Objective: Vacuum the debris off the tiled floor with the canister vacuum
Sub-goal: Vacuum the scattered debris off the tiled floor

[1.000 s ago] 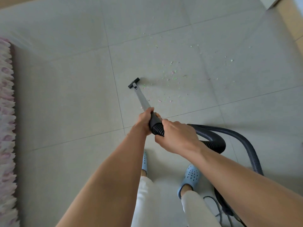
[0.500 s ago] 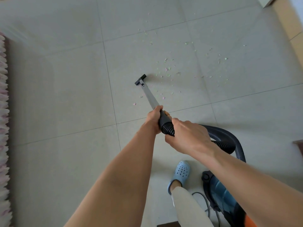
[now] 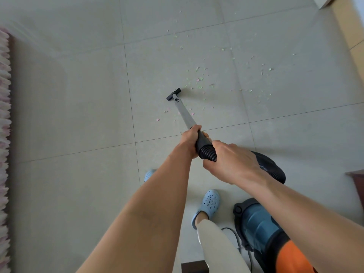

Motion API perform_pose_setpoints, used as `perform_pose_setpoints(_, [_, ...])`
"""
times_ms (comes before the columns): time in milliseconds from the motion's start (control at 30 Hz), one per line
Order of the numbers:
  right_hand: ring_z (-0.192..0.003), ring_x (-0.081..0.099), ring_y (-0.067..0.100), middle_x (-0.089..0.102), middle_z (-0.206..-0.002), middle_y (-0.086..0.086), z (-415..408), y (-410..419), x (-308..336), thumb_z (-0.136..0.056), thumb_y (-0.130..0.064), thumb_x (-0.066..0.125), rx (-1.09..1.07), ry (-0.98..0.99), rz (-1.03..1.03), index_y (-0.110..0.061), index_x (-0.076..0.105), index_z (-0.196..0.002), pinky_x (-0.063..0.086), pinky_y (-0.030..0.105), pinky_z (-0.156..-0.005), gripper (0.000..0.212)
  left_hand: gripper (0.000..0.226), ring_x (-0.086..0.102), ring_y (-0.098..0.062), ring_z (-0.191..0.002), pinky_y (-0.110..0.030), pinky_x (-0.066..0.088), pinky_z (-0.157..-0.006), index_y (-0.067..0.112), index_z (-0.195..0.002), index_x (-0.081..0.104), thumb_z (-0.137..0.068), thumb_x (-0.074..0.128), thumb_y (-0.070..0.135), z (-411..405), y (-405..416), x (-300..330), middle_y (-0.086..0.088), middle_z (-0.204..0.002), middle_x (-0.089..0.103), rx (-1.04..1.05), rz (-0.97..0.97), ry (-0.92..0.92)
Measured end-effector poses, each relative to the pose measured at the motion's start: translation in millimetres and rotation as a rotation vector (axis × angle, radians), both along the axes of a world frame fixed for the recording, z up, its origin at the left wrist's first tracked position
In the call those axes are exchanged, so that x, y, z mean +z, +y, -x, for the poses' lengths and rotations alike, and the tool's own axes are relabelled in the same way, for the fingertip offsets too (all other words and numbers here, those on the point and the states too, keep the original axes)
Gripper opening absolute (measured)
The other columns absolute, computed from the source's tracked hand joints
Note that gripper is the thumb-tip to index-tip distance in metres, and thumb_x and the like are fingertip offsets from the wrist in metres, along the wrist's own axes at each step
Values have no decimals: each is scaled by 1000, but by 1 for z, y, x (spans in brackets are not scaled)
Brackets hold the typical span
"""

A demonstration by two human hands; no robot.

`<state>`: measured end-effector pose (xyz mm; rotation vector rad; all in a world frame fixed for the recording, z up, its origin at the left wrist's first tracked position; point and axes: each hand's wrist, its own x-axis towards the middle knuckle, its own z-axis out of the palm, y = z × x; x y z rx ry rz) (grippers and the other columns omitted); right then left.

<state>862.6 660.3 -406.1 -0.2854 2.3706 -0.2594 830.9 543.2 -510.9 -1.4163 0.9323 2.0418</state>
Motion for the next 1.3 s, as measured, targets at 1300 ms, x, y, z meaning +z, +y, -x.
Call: perform_pose_setpoints(1300, [-62, 52, 18, 51, -78, -2, -110, -80, 26, -93, -35, 54, -431, -207, 28, -15, 38, -107, 39, 32, -64, 29, 14, 50, -19, -52, -23, 50, -41, 3, -94, 46, -97, 53, 16, -77, -57, 15, -8, -66, 49, -522, 37, -40])
